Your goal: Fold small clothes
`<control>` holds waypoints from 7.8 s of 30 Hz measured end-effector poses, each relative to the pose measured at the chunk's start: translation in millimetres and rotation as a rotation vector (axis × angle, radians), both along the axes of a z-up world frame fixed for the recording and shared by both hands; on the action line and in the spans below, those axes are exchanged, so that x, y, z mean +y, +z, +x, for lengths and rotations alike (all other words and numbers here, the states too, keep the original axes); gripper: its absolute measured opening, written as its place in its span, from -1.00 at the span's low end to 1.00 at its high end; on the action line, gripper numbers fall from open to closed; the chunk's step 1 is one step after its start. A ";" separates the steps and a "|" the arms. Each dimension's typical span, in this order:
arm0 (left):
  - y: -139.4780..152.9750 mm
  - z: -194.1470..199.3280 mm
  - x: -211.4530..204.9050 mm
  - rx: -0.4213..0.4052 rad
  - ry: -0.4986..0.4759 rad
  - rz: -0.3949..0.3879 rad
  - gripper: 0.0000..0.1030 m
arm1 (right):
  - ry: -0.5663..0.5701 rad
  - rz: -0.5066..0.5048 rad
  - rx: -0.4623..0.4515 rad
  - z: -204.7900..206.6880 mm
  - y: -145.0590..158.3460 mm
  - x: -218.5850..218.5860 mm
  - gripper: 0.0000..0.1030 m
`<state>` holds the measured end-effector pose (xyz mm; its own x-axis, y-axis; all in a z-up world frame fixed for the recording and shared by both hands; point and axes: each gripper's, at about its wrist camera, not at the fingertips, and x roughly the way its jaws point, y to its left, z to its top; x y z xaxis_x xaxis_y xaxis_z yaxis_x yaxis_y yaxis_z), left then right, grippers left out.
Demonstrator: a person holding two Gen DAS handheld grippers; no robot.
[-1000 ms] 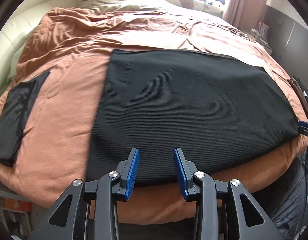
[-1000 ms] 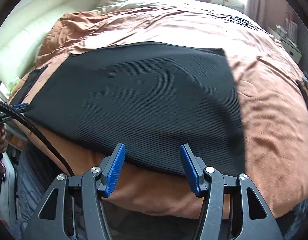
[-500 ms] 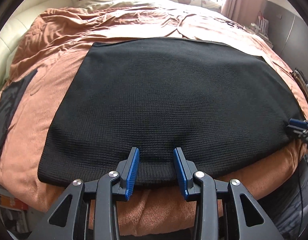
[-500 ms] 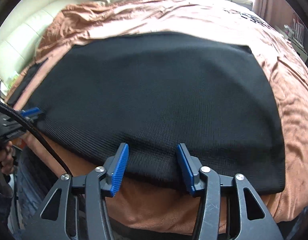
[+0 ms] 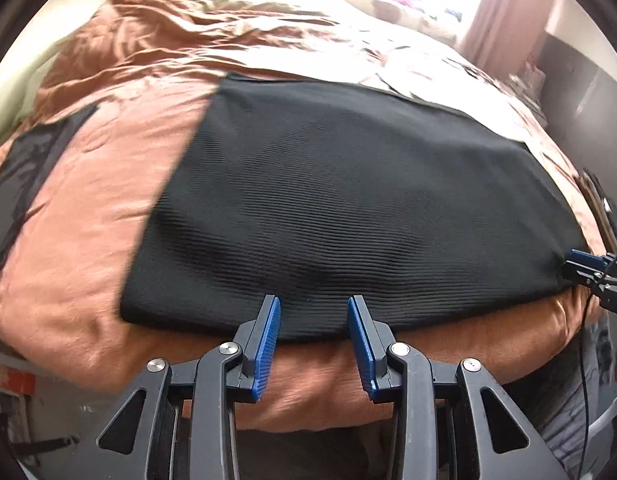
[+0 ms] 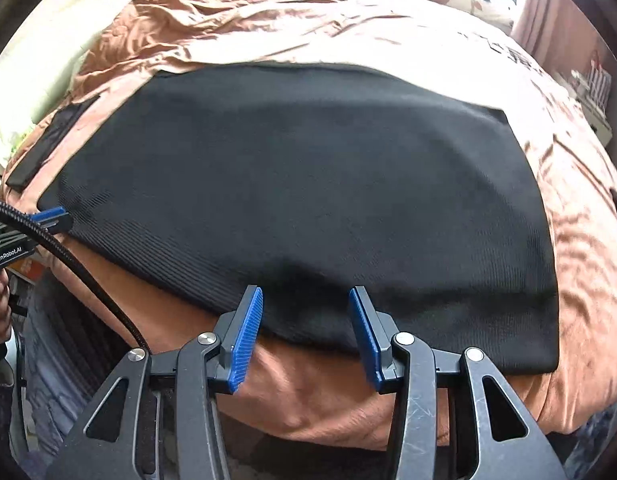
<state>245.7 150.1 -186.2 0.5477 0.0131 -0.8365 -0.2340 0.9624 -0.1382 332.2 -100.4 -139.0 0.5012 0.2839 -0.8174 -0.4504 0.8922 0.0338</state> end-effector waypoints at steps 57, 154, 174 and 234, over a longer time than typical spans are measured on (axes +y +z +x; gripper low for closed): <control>-28.9 -49.6 124.7 -0.132 0.499 -0.537 -0.54 | -0.004 0.147 0.107 103.6 -38.6 71.5 -0.87; 155.1 110.1 -118.3 -0.334 -0.274 -0.832 -0.86 | -0.167 0.495 -0.019 -29.0 9.2 -177.4 0.34; 81.6 149.9 -258.2 -0.047 -0.460 -0.784 -0.39 | -0.273 0.564 0.014 -47.9 -18.9 -243.8 0.34; -15.2 95.5 -105.8 0.096 -0.109 -0.479 0.12 | -0.008 0.139 0.017 89.5 3.9 -126.0 -0.83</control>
<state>341.1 44.3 -201.4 0.4445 -0.4381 -0.7813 -0.1688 0.8156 -0.5534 421.7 -226.3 -135.0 0.4906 0.3906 -0.7789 -0.4412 0.8822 0.1645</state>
